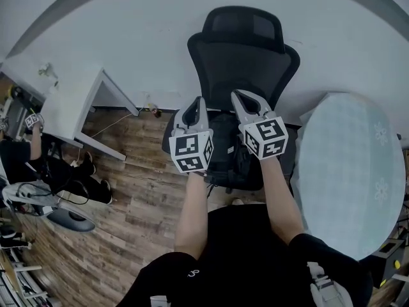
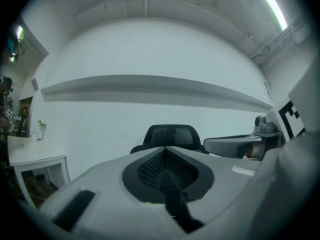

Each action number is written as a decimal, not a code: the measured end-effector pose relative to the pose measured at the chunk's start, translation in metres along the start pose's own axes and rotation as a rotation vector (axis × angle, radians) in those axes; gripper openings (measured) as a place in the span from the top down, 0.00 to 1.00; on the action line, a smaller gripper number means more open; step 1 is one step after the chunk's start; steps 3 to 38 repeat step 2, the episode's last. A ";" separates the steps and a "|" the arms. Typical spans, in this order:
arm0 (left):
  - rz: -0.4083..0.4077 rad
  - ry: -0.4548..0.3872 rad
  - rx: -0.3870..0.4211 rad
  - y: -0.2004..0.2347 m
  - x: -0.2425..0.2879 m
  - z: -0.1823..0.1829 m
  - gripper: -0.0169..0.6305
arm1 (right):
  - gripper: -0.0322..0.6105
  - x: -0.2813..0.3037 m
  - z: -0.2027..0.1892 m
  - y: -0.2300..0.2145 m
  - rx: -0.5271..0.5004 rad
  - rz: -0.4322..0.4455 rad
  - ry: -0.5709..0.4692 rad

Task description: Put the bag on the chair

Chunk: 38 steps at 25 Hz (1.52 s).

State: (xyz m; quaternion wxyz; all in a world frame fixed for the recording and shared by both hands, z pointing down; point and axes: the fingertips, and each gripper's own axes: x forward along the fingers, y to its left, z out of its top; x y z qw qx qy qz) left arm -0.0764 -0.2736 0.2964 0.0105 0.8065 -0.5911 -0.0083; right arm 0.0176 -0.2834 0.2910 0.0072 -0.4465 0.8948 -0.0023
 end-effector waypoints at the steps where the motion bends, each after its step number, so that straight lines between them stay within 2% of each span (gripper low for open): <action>1: -0.001 0.004 0.004 -0.002 0.003 -0.001 0.97 | 0.93 0.000 0.000 -0.003 0.001 0.000 -0.004; 38: -0.001 0.007 0.008 -0.004 0.005 -0.001 0.97 | 0.93 0.000 0.001 -0.006 0.003 -0.001 -0.007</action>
